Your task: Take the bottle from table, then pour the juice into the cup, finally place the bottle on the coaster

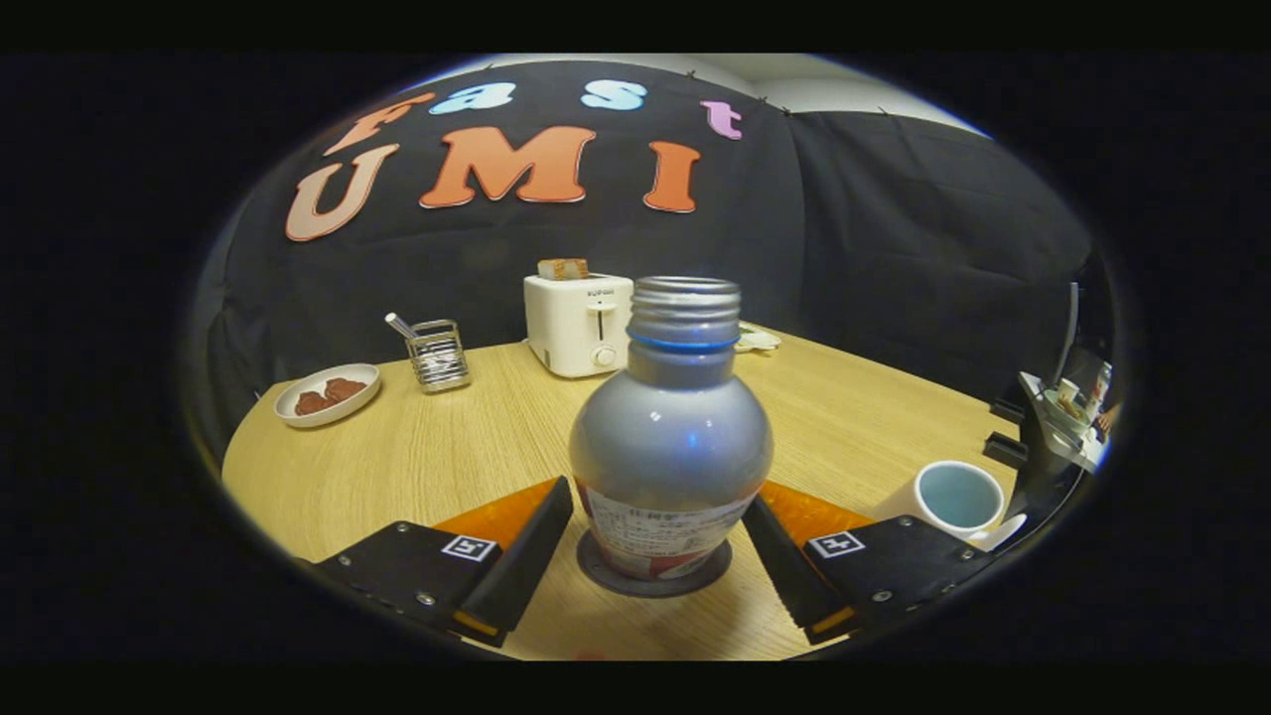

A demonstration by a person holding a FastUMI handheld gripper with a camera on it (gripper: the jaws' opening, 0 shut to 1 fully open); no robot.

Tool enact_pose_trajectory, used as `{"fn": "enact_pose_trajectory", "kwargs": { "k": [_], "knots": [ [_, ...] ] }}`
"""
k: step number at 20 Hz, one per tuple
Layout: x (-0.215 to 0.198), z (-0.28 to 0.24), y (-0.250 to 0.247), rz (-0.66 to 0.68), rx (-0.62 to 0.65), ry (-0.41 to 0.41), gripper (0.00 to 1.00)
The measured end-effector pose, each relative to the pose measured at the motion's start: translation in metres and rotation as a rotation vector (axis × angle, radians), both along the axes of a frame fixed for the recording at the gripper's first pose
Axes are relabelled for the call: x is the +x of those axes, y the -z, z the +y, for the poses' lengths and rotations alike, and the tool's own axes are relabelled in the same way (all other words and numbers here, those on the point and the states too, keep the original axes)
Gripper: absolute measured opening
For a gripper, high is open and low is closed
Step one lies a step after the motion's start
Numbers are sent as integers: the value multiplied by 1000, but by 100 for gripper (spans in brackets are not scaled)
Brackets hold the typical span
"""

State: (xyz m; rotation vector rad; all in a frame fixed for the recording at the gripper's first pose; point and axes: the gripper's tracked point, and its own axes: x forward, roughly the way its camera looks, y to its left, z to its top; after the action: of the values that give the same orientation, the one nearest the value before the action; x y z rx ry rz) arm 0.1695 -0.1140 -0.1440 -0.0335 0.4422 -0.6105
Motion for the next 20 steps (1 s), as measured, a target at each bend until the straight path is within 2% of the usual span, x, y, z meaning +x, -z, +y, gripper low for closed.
{"fn": "enact_pose_trajectory", "kwargs": {
  "k": [6, 11, 20],
  "knots": [
    [-23, 14, -27, -47, 13, -17, 98],
    [-49, 51, -62, -97, -11, -80, 98],
    [-90, 173, -117, -221, -29, -330, 98]
  ]
}}
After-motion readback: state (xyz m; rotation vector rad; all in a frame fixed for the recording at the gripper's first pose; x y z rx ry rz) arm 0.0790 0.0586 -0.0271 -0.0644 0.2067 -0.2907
